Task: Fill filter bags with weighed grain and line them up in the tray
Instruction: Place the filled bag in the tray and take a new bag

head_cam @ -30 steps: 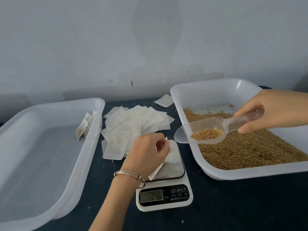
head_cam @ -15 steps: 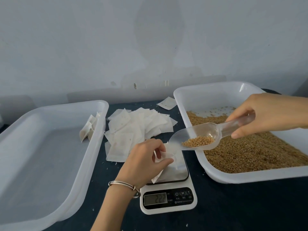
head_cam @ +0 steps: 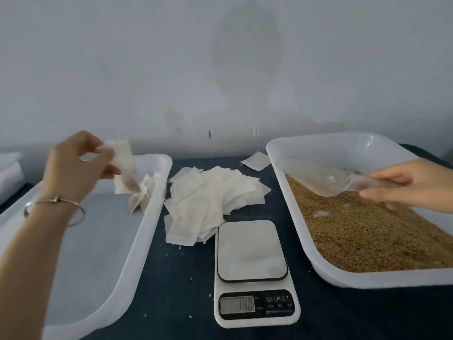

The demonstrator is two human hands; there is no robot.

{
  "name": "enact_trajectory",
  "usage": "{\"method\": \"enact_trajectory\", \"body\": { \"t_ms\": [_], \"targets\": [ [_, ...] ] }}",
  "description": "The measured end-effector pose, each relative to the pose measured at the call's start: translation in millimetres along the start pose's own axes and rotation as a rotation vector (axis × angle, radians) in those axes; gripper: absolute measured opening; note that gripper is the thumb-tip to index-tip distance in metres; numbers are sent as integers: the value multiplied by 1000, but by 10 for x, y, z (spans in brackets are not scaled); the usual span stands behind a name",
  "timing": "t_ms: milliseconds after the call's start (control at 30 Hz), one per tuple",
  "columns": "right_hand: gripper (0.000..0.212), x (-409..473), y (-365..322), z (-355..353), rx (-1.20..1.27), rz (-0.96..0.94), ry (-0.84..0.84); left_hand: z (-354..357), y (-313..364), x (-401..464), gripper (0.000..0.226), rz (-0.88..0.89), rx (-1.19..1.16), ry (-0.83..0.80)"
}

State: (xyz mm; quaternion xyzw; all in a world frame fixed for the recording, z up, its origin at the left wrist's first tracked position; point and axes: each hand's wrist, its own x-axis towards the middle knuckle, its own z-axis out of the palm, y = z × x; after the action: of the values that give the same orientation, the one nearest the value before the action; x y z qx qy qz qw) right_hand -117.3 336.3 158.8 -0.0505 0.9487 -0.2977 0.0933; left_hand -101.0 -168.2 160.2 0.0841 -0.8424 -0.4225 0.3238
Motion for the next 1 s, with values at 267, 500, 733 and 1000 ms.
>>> {"method": "enact_trajectory", "body": {
  "t_ms": [267, 500, 733, 1000],
  "targets": [
    [29, 345, 134, 576, -76, 160, 1, 290, -1024, 238, 24, -180, 600, -145],
    [58, 345, -14, 671, -279, 121, 21, 587, -1091, 183, 28, -277, 606, -270],
    [27, -188, -638, 1092, -33, -572, 481, 1147, 80, -336, 12, 201, 291, -330],
    [22, -671, -1089, 2065, 34, -837, 229, 1890, -97, -906, 33, 19, 916, -640]
  ]
}}
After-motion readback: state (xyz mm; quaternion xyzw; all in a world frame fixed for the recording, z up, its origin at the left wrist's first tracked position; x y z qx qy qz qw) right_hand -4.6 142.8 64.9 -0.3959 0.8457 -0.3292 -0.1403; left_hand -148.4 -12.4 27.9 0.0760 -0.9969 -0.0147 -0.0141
